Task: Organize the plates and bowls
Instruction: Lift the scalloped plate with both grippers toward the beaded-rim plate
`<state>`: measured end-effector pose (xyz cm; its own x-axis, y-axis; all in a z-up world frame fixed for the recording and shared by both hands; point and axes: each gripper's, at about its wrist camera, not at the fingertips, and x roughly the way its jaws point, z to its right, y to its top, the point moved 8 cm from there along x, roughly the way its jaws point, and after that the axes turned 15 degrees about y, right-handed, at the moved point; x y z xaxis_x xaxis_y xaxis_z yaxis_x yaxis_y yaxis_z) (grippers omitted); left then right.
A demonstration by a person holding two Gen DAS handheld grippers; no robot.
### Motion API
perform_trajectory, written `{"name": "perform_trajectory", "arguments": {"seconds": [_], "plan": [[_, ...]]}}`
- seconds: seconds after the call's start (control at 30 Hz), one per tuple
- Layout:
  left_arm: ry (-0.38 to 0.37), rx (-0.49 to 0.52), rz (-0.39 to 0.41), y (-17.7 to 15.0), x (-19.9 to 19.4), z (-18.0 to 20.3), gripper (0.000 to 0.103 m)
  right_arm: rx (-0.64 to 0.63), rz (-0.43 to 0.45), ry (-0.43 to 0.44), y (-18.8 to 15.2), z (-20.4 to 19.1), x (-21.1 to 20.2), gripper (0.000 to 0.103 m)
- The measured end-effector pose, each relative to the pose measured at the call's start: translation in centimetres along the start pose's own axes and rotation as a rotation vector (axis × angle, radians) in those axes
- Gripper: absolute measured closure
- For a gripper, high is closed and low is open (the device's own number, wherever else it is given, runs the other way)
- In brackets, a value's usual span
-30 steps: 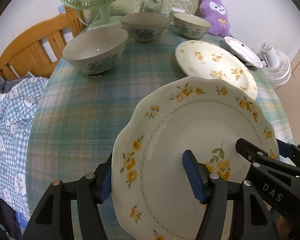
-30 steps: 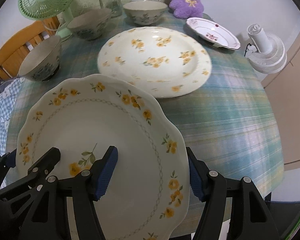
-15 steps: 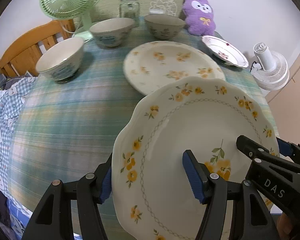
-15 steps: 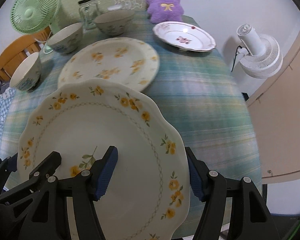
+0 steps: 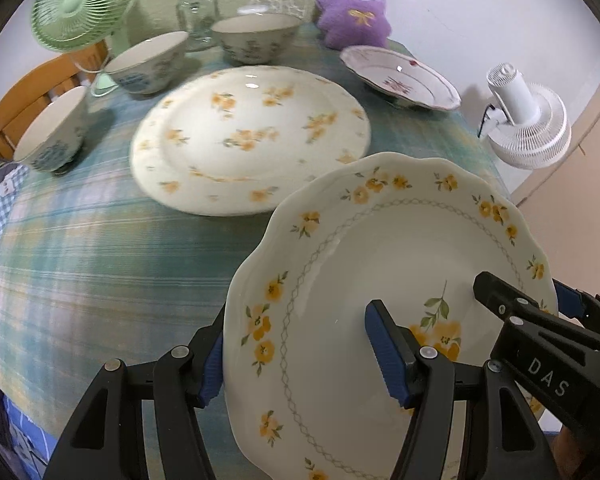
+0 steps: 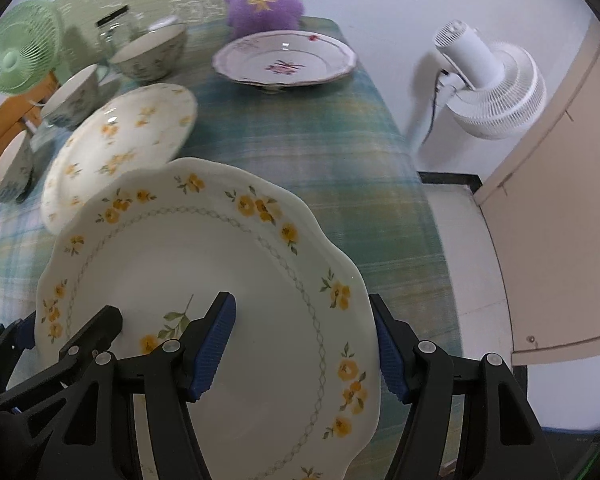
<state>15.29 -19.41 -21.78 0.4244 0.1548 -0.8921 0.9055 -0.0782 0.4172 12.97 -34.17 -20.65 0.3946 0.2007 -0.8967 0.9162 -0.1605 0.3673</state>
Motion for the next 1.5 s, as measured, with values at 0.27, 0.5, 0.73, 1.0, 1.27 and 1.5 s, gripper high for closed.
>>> {"name": "perform_trajectory", "arguments": {"seconds": [0.27,0.5,0.73,1.0,1.27,1.5], "plan": [[0.012,0.009,-0.018,0.1,1.5,1.7,0.038,0.031,-0.014,0.01,0.0,2.0,1.6,0.034],[0.022,-0.011,-0.018,0.6,2.1,1.7,0.037,0.02,-0.016,0.018,0.3,2.1,2.2,0.032],[0.031,0.002,-0.011,0.8,1.2,1.5,0.028,0.025,-0.012,0.025,0.7,2.0,1.5,0.032],[0.045,-0.008,0.062,2.7,-2.6,-1.3,0.018,-0.002,0.087,0.026,2.6,-0.7,-2.7,0.026],[0.032,-0.01,0.14,6.2,-4.3,-5.5,0.013,0.019,0.159,0.053,5.4,-4.8,-4.3,0.025],[0.047,-0.005,0.17,8.9,-3.0,-8.7,0.011,0.004,0.21,0.028,7.9,-8.1,-3.7,0.025]]}}
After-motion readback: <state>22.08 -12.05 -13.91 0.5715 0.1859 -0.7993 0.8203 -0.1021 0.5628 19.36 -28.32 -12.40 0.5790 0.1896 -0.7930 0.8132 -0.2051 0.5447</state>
